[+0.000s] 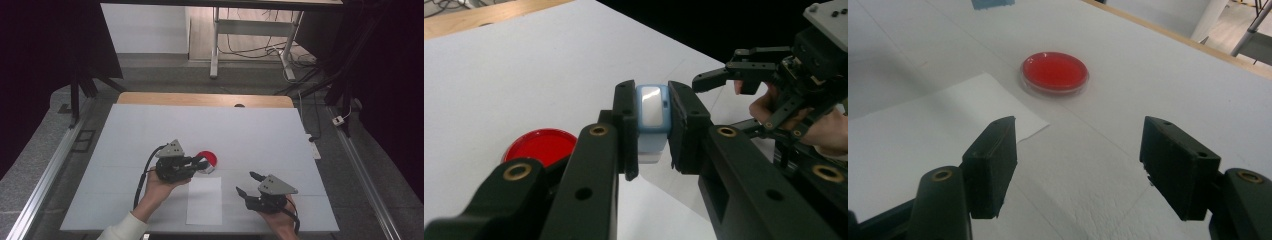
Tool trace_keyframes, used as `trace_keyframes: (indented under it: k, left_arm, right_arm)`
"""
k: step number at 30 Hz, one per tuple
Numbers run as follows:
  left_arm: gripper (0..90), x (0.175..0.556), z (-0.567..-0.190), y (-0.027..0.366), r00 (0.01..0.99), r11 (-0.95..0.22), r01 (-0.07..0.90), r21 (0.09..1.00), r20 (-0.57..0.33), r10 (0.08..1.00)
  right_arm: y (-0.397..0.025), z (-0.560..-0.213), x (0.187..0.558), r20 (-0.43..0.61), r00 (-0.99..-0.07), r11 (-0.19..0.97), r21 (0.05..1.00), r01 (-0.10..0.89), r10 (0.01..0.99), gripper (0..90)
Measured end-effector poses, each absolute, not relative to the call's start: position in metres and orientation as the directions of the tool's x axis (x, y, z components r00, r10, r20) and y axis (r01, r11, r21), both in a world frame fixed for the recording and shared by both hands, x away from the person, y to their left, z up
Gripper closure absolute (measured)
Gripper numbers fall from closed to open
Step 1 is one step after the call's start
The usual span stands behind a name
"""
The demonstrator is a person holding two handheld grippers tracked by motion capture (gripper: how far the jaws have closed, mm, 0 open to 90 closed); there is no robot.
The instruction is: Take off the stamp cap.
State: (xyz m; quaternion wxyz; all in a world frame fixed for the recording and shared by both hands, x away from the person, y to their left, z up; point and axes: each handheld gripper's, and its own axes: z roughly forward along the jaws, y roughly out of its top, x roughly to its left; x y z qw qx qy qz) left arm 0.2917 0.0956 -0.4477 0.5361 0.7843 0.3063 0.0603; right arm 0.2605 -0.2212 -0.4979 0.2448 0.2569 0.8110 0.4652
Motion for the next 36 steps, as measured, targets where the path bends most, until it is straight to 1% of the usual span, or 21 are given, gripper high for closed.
trace_keyframes:
  k: [36]
  left_arm:
    - [75.4,0.293,-0.451,0.093,0.801,-0.236,0.425,0.874,-0.242,0.547]
  right_arm:
    - [-0.163,-0.495,0.262,-0.215,-0.777,0.461,0.881,0.108,0.592,34.5]
